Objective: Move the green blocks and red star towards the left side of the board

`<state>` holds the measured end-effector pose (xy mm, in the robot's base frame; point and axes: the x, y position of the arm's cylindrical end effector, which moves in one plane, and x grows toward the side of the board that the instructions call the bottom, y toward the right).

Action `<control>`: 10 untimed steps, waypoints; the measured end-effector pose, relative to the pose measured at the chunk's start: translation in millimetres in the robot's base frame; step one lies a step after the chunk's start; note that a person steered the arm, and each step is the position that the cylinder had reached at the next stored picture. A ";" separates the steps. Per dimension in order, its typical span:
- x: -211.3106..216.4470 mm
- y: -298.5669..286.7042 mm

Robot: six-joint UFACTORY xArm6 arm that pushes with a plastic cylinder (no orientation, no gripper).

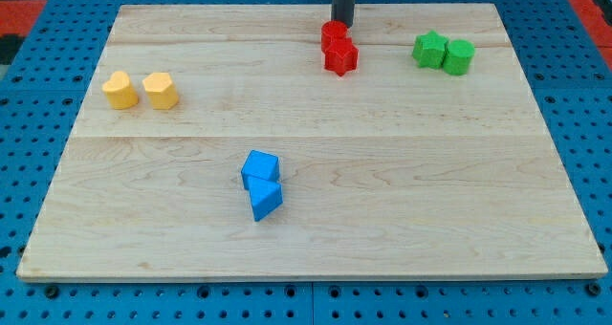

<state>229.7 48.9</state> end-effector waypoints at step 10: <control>84.9 171.6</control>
<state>314.6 220.5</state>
